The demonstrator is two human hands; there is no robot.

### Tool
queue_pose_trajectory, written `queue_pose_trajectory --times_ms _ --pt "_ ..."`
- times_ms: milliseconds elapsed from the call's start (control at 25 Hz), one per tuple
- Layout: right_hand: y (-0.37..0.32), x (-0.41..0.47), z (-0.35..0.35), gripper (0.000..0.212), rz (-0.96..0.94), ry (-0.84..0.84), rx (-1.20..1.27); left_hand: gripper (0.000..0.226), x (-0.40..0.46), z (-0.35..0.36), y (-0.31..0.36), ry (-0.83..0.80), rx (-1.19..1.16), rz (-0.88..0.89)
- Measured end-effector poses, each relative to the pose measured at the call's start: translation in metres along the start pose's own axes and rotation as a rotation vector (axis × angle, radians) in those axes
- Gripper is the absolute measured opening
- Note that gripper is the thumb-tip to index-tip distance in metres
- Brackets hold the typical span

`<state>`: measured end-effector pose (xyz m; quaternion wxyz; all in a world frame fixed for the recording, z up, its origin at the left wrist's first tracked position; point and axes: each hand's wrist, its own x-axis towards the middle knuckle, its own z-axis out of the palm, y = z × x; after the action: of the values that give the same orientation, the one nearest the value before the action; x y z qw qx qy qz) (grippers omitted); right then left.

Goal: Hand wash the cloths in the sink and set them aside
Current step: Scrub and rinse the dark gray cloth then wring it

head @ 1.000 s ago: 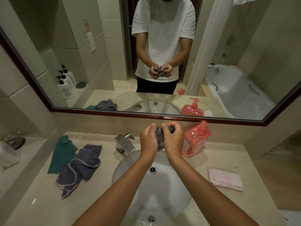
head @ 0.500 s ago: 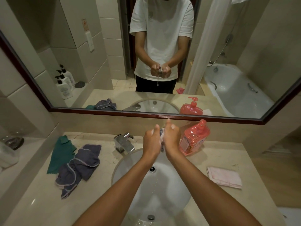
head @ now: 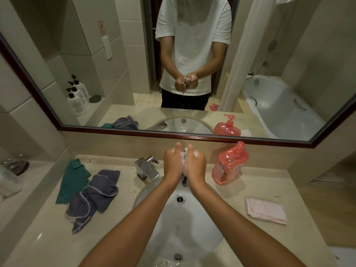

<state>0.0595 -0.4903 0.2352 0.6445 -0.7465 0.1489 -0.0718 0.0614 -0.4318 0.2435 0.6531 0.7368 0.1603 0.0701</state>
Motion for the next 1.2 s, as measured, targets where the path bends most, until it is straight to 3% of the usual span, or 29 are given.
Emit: queue_pose_trajectory --times_ms 160,360,560,760,920,1200 --pt "-0.015 0.020 -0.008 0.057 -0.007 0.031 -0.022 0.056 -0.016 0.004 -0.010 -0.070 0.056 0.108" --pt "0.001 -0.001 0.000 0.057 -0.058 -0.042 -0.076 0.058 0.000 -0.002 0.000 0.017 0.042 0.044" --pt "-0.020 0.027 -0.011 0.055 0.038 0.024 0.001 0.057 -0.018 0.008 -0.004 -0.057 0.102 0.126" --pt "-0.006 -0.003 -0.005 0.054 0.004 -0.049 -0.006 0.058 0.003 0.000 0.006 0.002 0.042 0.078" --pt "-0.030 0.025 -0.016 0.052 0.054 -0.001 0.013 0.059 -0.016 0.010 -0.001 -0.078 0.065 0.093" --pt "-0.019 0.011 -0.009 0.057 -0.014 -0.010 -0.083 0.060 -0.001 0.007 0.000 -0.017 0.068 0.022"
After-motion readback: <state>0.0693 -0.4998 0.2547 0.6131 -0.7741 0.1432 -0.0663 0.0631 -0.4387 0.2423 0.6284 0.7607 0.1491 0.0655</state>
